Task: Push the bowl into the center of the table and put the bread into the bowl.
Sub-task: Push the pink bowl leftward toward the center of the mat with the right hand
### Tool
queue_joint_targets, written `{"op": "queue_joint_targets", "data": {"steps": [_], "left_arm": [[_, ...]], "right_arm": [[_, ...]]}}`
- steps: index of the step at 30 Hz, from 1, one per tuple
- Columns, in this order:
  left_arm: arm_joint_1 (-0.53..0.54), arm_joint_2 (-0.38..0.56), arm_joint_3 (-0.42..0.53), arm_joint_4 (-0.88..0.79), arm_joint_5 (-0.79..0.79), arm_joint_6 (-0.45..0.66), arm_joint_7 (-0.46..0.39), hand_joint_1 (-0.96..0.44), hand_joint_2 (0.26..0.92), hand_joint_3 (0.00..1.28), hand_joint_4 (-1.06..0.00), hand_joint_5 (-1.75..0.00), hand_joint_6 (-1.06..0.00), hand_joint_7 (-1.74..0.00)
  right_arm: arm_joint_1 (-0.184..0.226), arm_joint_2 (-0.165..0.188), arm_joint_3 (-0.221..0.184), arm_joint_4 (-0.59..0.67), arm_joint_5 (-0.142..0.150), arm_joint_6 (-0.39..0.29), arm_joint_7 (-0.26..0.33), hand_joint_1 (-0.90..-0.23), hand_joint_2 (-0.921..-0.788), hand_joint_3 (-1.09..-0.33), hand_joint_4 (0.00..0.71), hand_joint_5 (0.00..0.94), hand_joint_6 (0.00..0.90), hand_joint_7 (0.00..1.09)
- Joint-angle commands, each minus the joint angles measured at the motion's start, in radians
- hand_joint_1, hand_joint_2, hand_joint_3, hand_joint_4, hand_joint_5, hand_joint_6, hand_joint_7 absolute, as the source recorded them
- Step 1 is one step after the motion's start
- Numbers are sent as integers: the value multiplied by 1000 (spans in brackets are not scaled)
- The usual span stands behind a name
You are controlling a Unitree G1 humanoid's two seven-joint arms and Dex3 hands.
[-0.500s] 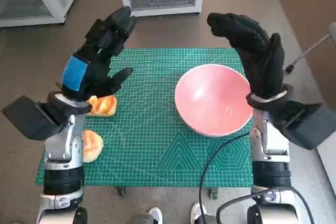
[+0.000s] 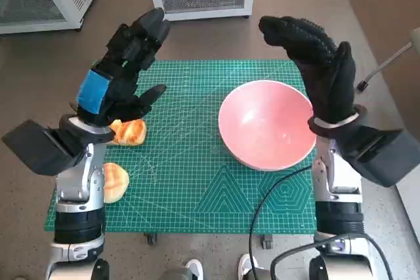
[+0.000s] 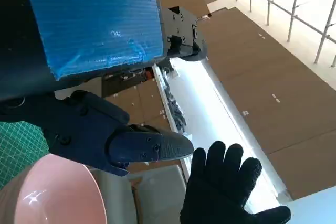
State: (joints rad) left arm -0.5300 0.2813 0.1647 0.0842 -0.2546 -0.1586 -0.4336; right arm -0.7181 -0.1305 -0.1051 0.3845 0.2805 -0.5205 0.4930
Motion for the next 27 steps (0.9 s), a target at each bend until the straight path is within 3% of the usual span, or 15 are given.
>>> {"op": "queue_joint_targets", "data": {"steps": [1,21,27], "left_arm": [[3,4,2,-2,-4,-9,3,-639,921,346,-212,-1,-97,-402],[-3,6,-1,4,-1,-13,1,-627,921,348,-210,0,-94,-403],[-5,2,-5,2,0,-9,5,-628,921,348,-210,0,-93,-404]], "right_arm": [[22,-3,2,10,-3,7,1,-663,-921,-709,152,0,12,446],[21,-12,-4,16,2,7,7,-661,-921,-709,151,0,5,458],[7,-38,-27,58,14,-3,22,-660,-921,-713,149,0,1,462]]}}
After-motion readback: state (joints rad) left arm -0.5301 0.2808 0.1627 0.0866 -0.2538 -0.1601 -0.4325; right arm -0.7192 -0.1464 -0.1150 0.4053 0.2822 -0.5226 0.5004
